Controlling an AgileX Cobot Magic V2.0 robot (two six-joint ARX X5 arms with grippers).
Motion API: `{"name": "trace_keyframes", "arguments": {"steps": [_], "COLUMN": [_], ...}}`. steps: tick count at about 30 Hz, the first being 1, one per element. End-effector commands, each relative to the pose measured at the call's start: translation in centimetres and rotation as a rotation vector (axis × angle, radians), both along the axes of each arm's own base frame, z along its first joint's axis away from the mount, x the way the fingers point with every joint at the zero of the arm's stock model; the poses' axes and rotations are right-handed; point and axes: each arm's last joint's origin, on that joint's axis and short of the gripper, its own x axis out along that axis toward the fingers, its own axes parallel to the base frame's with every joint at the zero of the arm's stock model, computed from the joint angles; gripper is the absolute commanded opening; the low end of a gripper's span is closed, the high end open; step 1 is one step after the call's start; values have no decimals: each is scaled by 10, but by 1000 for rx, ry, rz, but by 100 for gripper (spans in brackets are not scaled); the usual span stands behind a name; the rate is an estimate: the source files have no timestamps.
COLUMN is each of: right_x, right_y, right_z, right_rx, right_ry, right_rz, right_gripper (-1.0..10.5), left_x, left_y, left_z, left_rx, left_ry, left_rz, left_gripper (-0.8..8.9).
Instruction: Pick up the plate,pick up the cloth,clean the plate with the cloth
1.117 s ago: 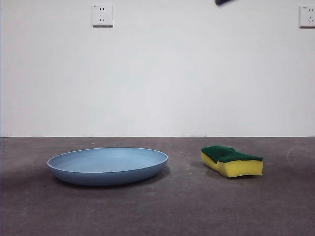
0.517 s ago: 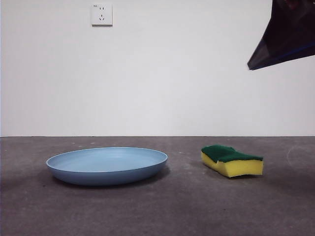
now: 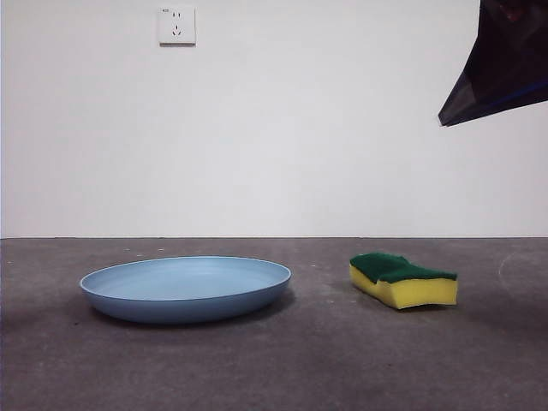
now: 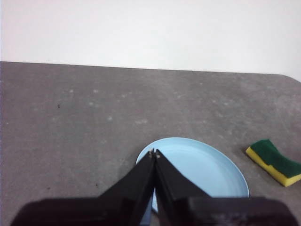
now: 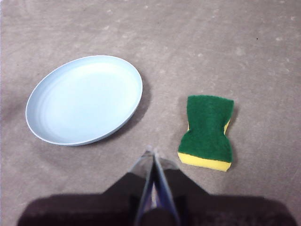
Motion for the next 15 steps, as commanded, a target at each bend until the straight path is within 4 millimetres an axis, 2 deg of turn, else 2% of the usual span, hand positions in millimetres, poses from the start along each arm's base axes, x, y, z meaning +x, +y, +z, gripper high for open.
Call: {"name": "trace_keyframes", "arguments": {"steps": [1, 8, 15], "right_x": [0, 0, 0], "right_y": [0, 0, 0], "right_z": [-2, -2, -2], "right_rx": [4, 4, 4], "right_ry": [3, 3, 3], "right_rz": [-7, -7, -7], "right_gripper": [-16, -16, -16], "left_x": [0, -3, 2], "left_y": [0, 3, 16], "left_z": [-3, -7, -19], "left_rx": [3, 77, 70], "left_ry": [18, 34, 30], "left_rz": [-1, 15, 179], "left_gripper": [-3, -3, -3]}}
